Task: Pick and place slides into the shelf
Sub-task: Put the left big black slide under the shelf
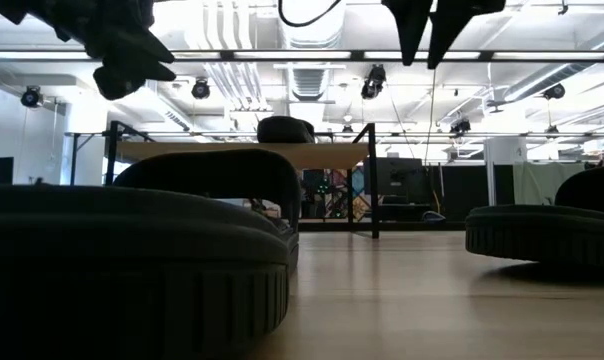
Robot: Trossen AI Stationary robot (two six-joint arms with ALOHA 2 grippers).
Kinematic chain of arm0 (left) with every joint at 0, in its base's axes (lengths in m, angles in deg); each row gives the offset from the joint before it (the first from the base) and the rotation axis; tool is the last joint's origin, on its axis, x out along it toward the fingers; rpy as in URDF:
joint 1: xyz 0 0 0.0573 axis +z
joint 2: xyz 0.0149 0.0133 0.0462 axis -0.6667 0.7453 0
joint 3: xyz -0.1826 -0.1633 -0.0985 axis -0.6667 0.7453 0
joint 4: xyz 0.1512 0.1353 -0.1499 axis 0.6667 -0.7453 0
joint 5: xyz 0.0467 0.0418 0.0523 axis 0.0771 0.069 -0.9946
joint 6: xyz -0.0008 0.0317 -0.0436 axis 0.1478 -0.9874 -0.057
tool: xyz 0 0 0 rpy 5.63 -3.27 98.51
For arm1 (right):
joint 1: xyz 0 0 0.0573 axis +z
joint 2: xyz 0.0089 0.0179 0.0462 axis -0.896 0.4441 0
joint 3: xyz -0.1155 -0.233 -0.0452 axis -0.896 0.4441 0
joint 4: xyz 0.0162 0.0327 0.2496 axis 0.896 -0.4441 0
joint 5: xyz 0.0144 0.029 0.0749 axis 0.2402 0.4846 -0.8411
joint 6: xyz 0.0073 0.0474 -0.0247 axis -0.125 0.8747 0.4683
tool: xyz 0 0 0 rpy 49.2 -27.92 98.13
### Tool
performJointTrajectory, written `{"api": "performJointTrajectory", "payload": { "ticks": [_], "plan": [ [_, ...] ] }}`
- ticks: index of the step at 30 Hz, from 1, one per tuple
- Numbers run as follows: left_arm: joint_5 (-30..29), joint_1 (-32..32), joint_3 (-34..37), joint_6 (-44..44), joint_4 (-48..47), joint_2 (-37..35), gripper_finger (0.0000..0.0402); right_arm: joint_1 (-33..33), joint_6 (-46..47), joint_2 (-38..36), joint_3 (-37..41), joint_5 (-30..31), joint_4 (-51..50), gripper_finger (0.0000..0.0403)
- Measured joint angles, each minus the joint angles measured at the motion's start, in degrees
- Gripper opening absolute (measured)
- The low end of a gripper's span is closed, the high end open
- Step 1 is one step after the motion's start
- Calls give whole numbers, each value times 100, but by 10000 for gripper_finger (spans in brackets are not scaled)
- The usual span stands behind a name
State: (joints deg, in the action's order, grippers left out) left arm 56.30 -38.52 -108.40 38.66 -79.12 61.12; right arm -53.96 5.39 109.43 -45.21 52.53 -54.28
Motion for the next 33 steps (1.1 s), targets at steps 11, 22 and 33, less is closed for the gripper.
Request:
{"api": "performJointTrajectory", "payload": {
  "ticks": [11,22,33],
  "plan": [
    [827,-277,-55,322,-45,242,114,599,118,-9,531,-465,1062,178],
    [857,-904,-269,959,25,-230,114,1573,1172,-7,1117,-649,1681,165],
    [1052,-1474,-269,1363,492,32,114,2116,2255,-7,1641,-600,1947,162]
  ]
}}
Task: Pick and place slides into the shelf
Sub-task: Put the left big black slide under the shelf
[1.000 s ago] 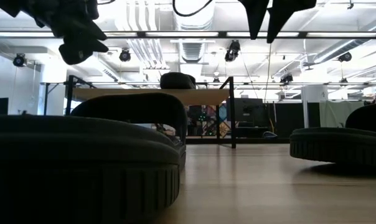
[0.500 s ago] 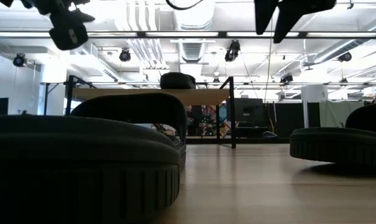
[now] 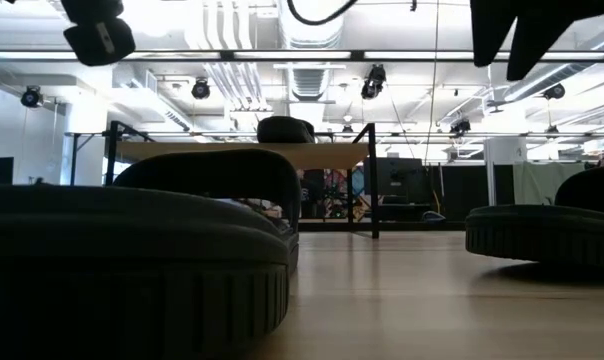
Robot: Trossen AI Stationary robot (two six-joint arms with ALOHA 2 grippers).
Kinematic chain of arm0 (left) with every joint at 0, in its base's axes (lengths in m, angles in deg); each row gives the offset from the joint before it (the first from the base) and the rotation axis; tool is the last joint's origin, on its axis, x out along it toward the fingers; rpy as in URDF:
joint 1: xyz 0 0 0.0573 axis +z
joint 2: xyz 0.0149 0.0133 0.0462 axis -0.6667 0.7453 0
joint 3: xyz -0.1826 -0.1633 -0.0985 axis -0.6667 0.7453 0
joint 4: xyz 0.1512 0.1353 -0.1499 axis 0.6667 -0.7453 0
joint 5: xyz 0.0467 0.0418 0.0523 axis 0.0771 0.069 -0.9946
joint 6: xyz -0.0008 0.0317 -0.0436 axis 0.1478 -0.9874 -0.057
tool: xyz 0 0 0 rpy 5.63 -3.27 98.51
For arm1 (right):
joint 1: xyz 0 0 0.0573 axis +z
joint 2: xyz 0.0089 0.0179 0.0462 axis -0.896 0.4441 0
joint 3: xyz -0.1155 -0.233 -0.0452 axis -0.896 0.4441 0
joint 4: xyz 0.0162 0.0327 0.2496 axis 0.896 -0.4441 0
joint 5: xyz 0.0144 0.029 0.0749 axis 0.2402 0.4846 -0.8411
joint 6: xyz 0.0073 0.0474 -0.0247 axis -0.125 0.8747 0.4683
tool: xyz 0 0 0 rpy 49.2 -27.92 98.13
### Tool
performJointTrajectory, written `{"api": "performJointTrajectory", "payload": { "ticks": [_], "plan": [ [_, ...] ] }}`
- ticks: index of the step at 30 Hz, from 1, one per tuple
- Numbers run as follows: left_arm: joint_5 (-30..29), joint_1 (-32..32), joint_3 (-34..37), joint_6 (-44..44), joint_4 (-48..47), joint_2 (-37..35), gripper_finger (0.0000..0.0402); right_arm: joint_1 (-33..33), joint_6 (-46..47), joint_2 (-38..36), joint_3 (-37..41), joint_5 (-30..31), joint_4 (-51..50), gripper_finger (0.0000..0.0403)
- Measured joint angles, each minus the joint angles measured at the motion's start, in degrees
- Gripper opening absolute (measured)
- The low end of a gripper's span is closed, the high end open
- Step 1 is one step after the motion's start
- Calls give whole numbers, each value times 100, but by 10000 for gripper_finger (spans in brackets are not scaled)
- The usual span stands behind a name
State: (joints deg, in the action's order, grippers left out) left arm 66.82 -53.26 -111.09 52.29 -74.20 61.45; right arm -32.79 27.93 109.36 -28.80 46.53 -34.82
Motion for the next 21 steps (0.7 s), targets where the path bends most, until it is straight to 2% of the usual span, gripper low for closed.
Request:
{"api": "performJointTrajectory", "payload": {
  "ticks": [14,18,21],
  "plan": [
    [-62,-1132,0,98,-374,535,114,-11,-381,4,385,8,926,161],
    [-636,-1524,0,644,-1166,679,114,-127,-806,4,385,309,904,161],
    [-941,-1768,2,1156,-1343,861,114,-345,-1115,4,385,623,901,162]
  ]
}}
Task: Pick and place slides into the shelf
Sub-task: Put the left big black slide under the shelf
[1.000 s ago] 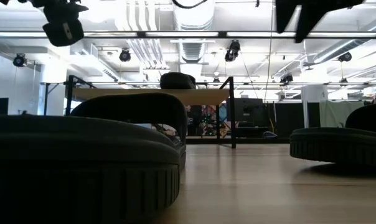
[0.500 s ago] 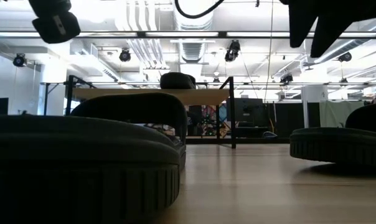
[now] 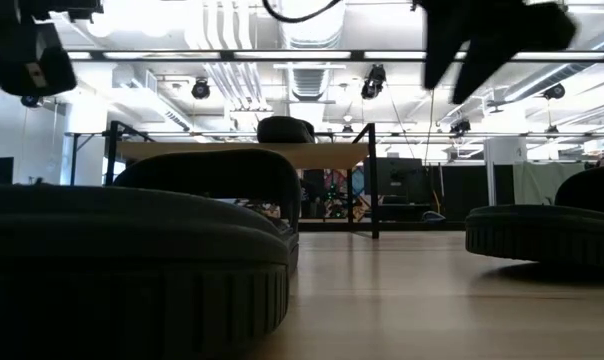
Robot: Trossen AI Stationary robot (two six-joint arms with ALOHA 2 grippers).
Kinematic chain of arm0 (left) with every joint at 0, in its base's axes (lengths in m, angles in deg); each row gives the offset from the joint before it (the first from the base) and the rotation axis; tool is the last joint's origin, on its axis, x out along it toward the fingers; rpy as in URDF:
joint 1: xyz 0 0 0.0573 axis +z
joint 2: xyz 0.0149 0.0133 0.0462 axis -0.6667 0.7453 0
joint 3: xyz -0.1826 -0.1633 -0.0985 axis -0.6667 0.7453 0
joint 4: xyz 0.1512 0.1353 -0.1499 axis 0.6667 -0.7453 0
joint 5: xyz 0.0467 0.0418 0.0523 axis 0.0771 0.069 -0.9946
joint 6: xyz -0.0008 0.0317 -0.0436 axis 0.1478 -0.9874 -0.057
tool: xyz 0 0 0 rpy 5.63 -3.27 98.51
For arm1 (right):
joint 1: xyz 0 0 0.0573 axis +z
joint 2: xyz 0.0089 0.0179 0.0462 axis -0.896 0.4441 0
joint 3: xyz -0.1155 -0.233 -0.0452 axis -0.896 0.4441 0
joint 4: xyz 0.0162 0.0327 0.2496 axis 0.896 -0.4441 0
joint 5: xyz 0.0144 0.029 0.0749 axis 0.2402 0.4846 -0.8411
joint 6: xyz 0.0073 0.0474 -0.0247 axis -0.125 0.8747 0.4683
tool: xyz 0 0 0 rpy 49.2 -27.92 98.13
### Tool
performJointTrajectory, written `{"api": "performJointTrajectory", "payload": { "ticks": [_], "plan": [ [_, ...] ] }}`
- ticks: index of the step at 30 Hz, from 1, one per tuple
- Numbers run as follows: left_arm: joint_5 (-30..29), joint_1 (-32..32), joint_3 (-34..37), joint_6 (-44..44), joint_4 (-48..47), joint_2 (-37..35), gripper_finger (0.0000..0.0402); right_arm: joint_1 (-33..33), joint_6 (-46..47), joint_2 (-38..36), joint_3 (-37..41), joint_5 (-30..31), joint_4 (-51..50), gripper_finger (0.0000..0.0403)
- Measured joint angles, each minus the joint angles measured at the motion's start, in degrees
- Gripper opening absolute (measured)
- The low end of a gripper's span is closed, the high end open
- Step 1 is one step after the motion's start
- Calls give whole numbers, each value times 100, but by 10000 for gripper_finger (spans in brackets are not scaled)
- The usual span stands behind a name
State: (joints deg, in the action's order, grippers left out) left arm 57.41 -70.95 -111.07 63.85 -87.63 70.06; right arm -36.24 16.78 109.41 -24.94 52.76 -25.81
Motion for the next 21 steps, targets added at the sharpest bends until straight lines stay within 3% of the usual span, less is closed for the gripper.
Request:
{"api": "performJointTrajectory", "payload": {
  "ticks": [5,10,16,21],
  "plan": [
    [-407,-440,-323,823,91,510,112,-476,-784,0,0,3,3,162],
    [-756,-851,-1046,982,-226,1333,88,-787,-1628,0,0,-161,-5,162],
    [-832,-1180,-2202,1795,-1976,2595,47,-1088,-2369,0,0,-126,2,162],
    [-830,-1414,-3211,2390,-3412,3574,41,-1237,-2914,0,0,-93,19,162]
  ]
}}
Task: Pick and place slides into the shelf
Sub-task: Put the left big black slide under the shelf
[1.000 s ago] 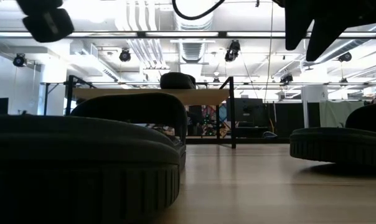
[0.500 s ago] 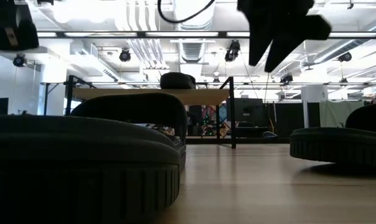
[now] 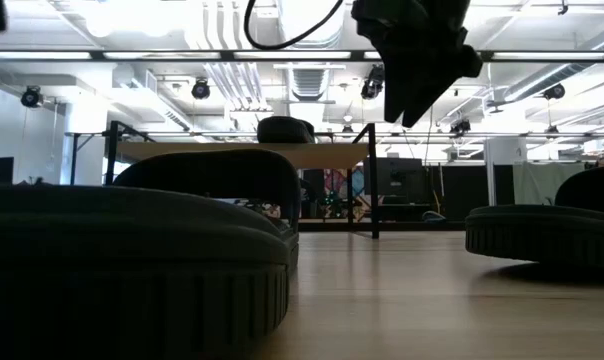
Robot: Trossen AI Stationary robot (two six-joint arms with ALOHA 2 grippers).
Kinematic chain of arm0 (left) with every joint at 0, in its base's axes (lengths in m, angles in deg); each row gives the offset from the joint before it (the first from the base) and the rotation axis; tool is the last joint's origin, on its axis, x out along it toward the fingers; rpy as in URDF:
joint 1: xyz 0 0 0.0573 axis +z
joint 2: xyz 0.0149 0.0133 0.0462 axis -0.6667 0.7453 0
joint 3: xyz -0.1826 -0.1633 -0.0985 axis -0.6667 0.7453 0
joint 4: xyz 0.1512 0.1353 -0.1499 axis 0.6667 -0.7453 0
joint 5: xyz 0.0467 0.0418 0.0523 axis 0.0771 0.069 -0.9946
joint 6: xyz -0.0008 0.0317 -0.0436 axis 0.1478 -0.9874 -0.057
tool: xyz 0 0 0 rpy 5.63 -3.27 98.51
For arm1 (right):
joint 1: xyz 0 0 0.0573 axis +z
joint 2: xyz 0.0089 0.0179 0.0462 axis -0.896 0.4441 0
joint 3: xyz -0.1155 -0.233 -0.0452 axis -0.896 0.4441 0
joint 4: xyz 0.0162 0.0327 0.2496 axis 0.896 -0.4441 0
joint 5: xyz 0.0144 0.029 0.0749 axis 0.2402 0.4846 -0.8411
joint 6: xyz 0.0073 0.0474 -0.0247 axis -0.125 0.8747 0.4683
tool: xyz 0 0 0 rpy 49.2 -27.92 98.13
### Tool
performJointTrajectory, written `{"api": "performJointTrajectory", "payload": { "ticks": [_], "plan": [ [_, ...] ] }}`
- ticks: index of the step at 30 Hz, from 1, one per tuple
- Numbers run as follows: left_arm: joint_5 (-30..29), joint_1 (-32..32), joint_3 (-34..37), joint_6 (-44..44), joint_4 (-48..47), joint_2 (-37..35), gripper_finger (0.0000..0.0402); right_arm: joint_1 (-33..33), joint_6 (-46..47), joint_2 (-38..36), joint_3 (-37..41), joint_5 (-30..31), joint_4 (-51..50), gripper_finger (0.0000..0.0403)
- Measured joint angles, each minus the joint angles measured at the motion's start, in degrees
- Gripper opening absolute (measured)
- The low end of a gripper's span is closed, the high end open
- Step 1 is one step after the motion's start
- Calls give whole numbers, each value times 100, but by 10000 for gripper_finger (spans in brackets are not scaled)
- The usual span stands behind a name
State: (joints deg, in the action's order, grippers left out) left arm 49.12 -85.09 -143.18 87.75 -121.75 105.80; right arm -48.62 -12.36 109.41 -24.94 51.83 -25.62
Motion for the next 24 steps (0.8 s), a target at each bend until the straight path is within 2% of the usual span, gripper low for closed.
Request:
{"api": "performJointTrajectory", "payload": {
  "ticks": [4,8,16,20,24],
  "plan": [
    [0,-204,-693,441,-764,612,41,-62,-333,0,0,33,22,162],
    [115,-418,-1095,903,-1243,1094,50,-84,-567,0,0,36,33,162],
    [834,-707,-1375,969,-1343,1783,132,-80,-694,0,52,50,34,162],
    [897,-697,-1466,1286,-1342,1985,172,-82,-735,0,129,29,17,162],
    [899,-651,-1548,1696,-1336,2028,194,-92,-826,0,194,-120,9,162]
  ]
}}
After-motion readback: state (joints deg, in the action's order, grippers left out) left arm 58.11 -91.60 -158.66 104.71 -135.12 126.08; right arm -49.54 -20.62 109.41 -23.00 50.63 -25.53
